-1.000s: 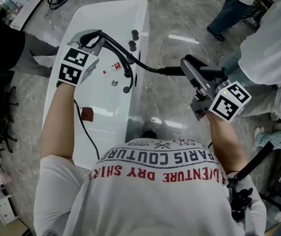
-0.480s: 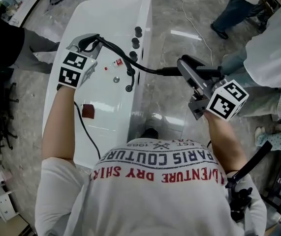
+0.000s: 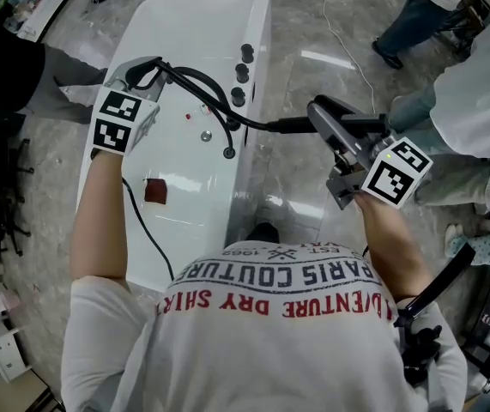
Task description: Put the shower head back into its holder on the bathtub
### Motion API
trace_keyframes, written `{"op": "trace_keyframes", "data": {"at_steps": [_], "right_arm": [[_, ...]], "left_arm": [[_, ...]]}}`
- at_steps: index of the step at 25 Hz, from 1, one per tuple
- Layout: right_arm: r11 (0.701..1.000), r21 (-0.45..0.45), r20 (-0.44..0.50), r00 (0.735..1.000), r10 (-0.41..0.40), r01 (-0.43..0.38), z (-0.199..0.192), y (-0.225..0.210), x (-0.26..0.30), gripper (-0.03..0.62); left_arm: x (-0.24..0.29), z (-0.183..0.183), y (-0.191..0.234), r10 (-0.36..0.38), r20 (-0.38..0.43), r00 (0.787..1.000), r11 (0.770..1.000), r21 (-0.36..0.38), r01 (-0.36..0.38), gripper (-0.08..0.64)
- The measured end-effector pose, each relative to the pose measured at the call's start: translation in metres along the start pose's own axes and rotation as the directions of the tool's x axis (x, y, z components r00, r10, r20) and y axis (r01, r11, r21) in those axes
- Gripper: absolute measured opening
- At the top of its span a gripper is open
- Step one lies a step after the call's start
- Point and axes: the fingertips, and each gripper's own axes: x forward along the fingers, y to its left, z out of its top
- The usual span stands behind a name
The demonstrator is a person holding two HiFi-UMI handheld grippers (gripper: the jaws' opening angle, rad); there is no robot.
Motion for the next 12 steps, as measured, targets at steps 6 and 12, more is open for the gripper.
{"op": "trace_keyframes", "data": {"at_steps": [6, 12], "right_arm": [[1.000, 0.006, 0.006, 1.000, 0.026, -0.026, 0.004, 0.002, 0.019, 0.100], [1.000, -0.002, -0.004, 1.000, 0.028, -0.028, 0.004, 0.003, 0.028, 0.100]], "left_arm": [[-0.001, -0.004, 0.021, 0.025, 0.012, 1.000, 1.000, -0.009, -0.025, 0.061], [-0.003, -0.008, 0.023, 0.006, 0.007, 1.000, 1.000, -0.015, -0.005, 0.061]]}}
